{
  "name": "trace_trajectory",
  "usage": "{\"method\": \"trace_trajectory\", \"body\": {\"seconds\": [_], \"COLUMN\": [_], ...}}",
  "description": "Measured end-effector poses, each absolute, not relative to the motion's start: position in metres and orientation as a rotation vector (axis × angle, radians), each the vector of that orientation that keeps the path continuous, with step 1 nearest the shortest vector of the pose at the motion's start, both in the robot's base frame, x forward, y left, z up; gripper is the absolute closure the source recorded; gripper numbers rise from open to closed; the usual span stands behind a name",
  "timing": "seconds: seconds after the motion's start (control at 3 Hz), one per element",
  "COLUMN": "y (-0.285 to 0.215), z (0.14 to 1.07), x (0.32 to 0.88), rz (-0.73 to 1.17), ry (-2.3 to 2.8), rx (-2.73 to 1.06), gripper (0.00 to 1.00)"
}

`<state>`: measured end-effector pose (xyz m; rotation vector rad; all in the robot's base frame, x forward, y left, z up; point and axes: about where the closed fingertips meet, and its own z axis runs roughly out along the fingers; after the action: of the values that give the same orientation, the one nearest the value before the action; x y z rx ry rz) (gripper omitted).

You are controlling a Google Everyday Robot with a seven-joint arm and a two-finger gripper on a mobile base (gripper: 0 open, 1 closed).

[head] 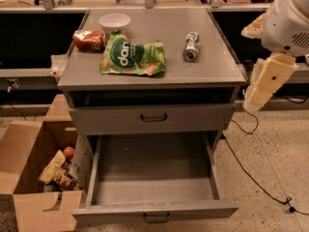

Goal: Place green rice chip bag into middle drawer

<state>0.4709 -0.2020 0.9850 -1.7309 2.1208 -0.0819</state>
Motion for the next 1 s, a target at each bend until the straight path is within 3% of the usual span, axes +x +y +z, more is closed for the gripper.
{"method": "trace_trajectory", "body": {"seconds": [0.67,1.0], "y": [-0.120,-0.120], "z": [1.002,1.002], "x": [0.546,0.546], "rz": [0.017,0.017], "ry": [1.850,1.850], "rx": [-1.794,-1.794], "gripper": [0.00,0.00]}}
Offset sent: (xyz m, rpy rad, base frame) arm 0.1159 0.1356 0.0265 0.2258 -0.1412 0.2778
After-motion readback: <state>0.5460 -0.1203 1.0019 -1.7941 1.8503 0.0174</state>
